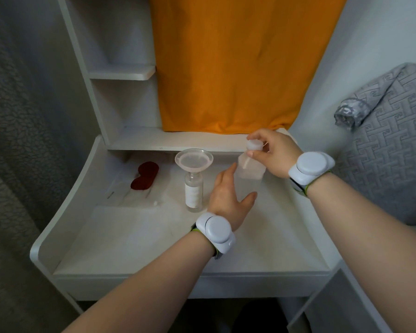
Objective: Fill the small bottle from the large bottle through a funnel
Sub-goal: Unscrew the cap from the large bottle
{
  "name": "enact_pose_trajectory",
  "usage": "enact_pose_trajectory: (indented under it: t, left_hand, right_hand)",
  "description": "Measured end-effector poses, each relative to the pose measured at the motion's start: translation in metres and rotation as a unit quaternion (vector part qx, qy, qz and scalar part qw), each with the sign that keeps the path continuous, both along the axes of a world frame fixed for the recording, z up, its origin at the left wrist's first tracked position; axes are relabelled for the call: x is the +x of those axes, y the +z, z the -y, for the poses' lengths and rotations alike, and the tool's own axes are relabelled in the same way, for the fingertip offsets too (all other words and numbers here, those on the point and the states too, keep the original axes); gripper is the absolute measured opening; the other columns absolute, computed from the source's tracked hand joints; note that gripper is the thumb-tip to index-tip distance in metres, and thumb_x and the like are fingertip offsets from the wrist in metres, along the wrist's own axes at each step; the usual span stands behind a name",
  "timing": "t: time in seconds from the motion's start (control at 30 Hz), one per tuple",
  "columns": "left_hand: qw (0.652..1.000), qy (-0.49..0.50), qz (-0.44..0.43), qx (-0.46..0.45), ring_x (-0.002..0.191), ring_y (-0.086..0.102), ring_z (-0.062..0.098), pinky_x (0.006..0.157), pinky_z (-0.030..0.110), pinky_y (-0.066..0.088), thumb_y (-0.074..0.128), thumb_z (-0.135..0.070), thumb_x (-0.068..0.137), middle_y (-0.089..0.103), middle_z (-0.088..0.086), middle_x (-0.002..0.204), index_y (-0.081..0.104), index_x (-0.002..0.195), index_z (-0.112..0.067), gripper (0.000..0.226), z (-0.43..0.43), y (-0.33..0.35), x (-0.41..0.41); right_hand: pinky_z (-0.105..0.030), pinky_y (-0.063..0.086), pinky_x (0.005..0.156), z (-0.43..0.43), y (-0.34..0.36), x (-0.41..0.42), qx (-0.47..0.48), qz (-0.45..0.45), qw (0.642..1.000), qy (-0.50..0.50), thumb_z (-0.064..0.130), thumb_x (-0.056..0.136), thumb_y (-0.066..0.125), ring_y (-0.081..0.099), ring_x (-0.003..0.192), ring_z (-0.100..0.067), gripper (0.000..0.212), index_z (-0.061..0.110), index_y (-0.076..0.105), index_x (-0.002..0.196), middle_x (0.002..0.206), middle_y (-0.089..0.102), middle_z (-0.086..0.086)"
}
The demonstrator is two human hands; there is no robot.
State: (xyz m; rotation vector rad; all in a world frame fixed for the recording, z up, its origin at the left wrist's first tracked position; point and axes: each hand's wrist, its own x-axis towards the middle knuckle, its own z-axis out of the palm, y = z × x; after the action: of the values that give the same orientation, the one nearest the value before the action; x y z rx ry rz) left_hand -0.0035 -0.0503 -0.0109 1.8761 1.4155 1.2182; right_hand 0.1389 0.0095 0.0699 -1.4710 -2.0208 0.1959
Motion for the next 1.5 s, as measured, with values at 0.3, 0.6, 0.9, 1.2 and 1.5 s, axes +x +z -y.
enact_pose_trajectory:
  t: [0.3,0.6,0.9,1.2,1.5]
  left_hand:
    - [0.998,-0.026,0.010,-0.051,0.127,0.045,0.018,0.103,0.032,0.040,0.074,-0.048,0.071,0.046,-0.001,0.140,0.017,0.146,-0.025,0.097,-0.003,0.004,0.003]
    - [0.999,0.002,0.031,-0.025,0.098,0.056,0.016,0.083,0.029,0.044,0.074,-0.043,0.070,0.054,-0.010,0.107,0.031,0.130,-0.027,0.075,-0.005,-0.002,0.012]
    - [1.000,-0.002,0.010,-0.014,0.083,0.055,0.013,0.072,0.023,0.040,0.073,-0.045,0.069,0.054,-0.014,0.094,0.033,0.126,-0.029,0.071,-0.011,-0.006,0.008]
    - [1.000,-0.013,0.010,-0.011,0.083,0.055,0.014,0.072,0.024,0.041,0.072,-0.046,0.069,0.056,-0.012,0.094,0.033,0.124,-0.033,0.069,-0.012,-0.007,0.005]
    - [1.000,-0.016,0.006,-0.009,0.087,0.056,0.016,0.075,0.024,0.042,0.072,-0.045,0.070,0.056,-0.010,0.098,0.033,0.126,-0.029,0.070,-0.012,-0.006,0.006]
  right_hand:
    - [-0.026,0.048,0.076,0.045,0.002,-0.001,-0.002,-0.056,0.997,0.059,0.031,0.080,0.068,0.058,0.085,-0.011,0.028,0.030,0.060,0.107,0.095,0.061,0.008]
    - [-0.026,0.033,0.059,0.048,0.011,-0.003,0.042,0.039,0.998,0.008,0.060,0.074,0.059,0.049,0.073,-0.011,0.039,0.027,0.062,0.095,0.067,0.048,0.014]
    - [-0.031,0.031,0.060,0.040,0.016,-0.009,0.034,0.092,0.994,0.050,0.042,0.084,0.057,0.046,0.075,-0.020,0.023,0.020,0.051,0.080,0.059,0.041,0.012]
    - [-0.030,0.027,0.062,0.039,0.028,-0.004,0.008,0.174,0.978,0.117,0.038,0.090,0.051,0.039,0.060,-0.010,0.020,0.019,0.052,0.095,0.059,0.040,0.012]
    - [-0.028,0.021,0.061,0.042,0.044,-0.002,-0.056,0.236,0.959,0.149,0.028,0.093,0.048,0.040,0.066,-0.003,0.018,0.023,0.053,0.109,0.067,0.042,0.014]
